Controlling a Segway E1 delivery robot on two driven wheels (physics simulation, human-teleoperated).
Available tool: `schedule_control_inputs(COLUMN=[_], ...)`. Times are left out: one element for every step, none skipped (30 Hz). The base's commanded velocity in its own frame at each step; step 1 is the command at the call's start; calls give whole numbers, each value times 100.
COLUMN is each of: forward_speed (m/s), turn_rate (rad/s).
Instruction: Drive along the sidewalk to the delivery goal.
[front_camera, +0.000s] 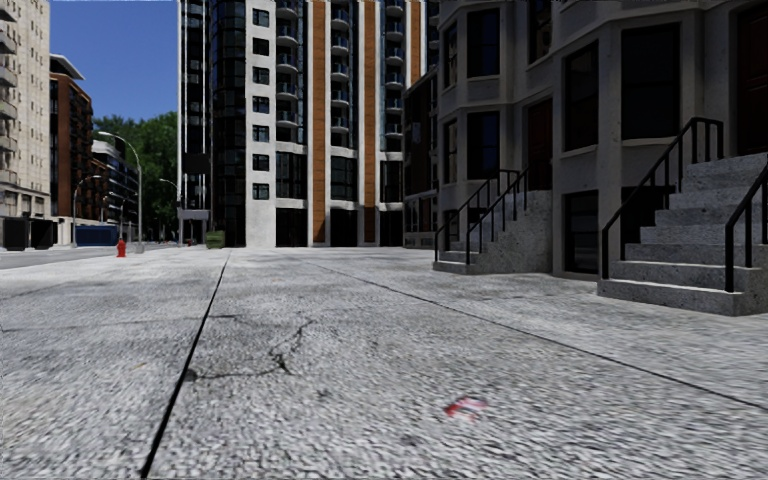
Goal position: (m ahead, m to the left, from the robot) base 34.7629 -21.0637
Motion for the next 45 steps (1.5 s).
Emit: schedule_control_inputs(forward_speed=[200, 200, 200, 200, 200, 200, 200, 200, 200, 200, 200, 200, 200, 200, 200, 200, 200, 200, 200, 200, 200, 200, 200, 200, 200, 200, 200, 200, 200, 200, 200, 200, 200, 200, 200, 200, 200, 200, 200, 200, 200, 200, 200, 200, 200], turn_rate=[14, 7, 0, 0, 0, 0, 0, 0, 0, 0, 0, 0, 0, 0, 0, 0, 0, 0, 0, 0, 0, 0, 0, 0, 0, 0, 0, 0, 0, 0, 0, 0, 0, 0, 0, 0, 0, 0, 0, 0, 0, 0, 0, 0, 0])
